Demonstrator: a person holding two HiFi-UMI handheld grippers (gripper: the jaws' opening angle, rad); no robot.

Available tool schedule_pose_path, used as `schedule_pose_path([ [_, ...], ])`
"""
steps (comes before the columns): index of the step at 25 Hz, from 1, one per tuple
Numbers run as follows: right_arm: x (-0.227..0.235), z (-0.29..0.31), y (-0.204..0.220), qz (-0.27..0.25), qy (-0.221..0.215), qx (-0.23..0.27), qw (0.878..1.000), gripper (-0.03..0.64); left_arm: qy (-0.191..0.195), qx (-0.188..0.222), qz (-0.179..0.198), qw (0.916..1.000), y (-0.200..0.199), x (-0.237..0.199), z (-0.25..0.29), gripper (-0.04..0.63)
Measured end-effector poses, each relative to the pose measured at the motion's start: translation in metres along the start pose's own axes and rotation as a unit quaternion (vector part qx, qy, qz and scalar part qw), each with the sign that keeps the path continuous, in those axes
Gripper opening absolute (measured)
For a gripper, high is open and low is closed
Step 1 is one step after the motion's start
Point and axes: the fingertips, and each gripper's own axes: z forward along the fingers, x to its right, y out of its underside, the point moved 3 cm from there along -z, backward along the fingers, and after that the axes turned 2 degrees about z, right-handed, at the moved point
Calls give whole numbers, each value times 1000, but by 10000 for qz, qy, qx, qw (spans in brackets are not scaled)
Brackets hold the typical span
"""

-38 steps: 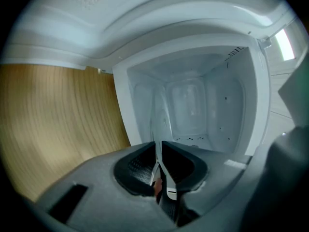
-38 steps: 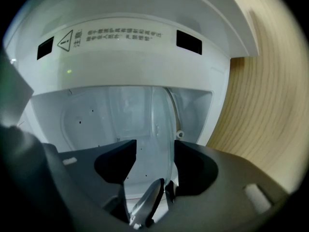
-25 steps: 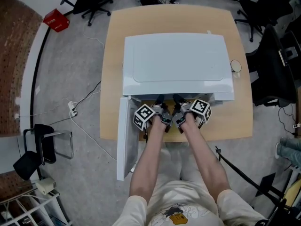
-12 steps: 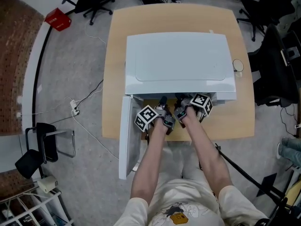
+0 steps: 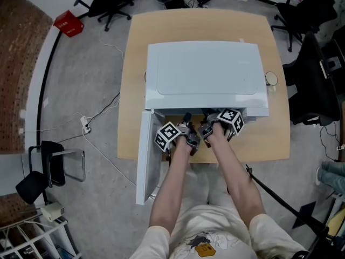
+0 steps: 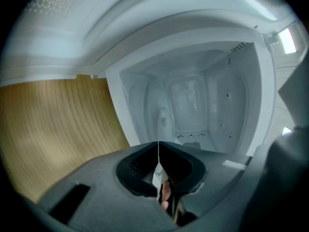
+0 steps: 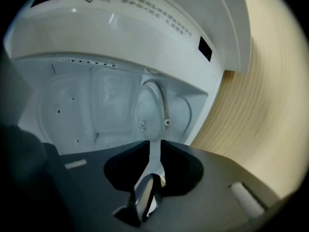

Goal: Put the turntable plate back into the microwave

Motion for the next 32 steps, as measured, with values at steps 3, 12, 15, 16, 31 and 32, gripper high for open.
schedule_pose_path([
  [3, -11, -4, 0, -72, -90, -43, 9999, 48, 0, 13, 49, 10000, -1, 4, 1, 8],
  [12, -7, -18, 1, -203, -240, -76, 9995, 49, 22, -69, 490, 9988, 4, 24, -8, 0],
  [15, -7, -29, 7, -476, -294, -172, 9983, 22, 26, -176, 847, 9962, 10, 37, -15, 0],
  [16, -8, -33, 9, -612, -302, -192, 9975, 7, 25, -222, 1033, 9944, 14, 42, -19, 0],
  [31, -25, -125, 71, -4323, -380, -343, 9003, 6, -623, -617, 3968, 9137, 84, 75, -101, 2],
  [32, -22, -131, 76, -4571, -283, -364, 8882, 6, -597, -625, 3981, 9132, 88, 76, -107, 2],
])
